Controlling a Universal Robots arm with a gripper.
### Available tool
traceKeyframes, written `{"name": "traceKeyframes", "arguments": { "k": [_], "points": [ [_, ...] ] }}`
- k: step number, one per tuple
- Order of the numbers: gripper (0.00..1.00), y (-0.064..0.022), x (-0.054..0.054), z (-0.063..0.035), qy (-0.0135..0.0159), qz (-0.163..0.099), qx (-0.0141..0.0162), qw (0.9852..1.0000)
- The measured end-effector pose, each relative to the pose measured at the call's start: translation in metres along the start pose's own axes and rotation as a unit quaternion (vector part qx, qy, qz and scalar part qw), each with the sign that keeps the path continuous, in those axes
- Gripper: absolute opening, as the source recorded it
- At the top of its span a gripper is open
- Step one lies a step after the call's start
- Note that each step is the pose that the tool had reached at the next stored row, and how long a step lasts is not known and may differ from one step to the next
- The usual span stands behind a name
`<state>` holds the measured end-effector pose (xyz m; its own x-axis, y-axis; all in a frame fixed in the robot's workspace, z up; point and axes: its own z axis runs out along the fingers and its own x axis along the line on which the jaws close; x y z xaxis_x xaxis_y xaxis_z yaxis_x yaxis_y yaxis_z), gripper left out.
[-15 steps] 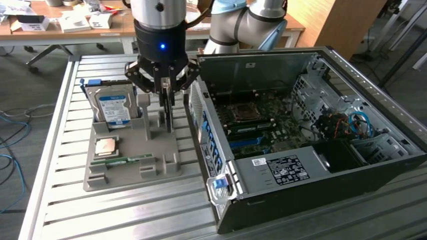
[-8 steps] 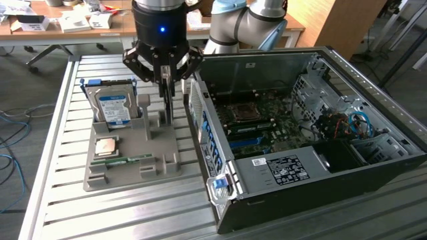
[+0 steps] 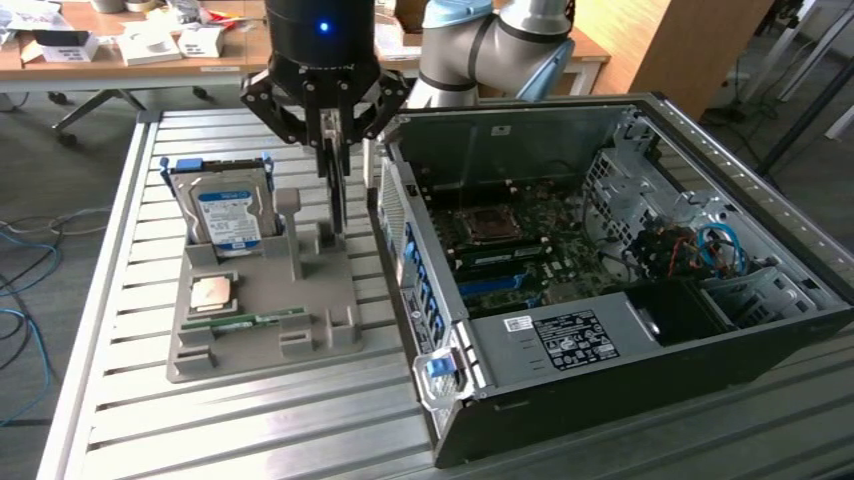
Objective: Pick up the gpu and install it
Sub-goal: 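Pick up the gpu and move the gpu toward the slot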
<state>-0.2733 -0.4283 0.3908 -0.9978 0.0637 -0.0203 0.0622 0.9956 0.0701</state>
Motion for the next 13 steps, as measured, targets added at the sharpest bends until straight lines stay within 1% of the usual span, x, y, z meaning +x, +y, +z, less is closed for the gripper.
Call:
{"name": "traceKeyframes", "arguments": {
  "k": [8,13],
  "points": [
    [0.27,0.0011,-0.001,-0.0151,0.0,0.0,0.0,1.0],
    [0.27,0.0012,-0.001,-0.0164,-0.0001,0.0,0.0,1.0]
  ]
}}
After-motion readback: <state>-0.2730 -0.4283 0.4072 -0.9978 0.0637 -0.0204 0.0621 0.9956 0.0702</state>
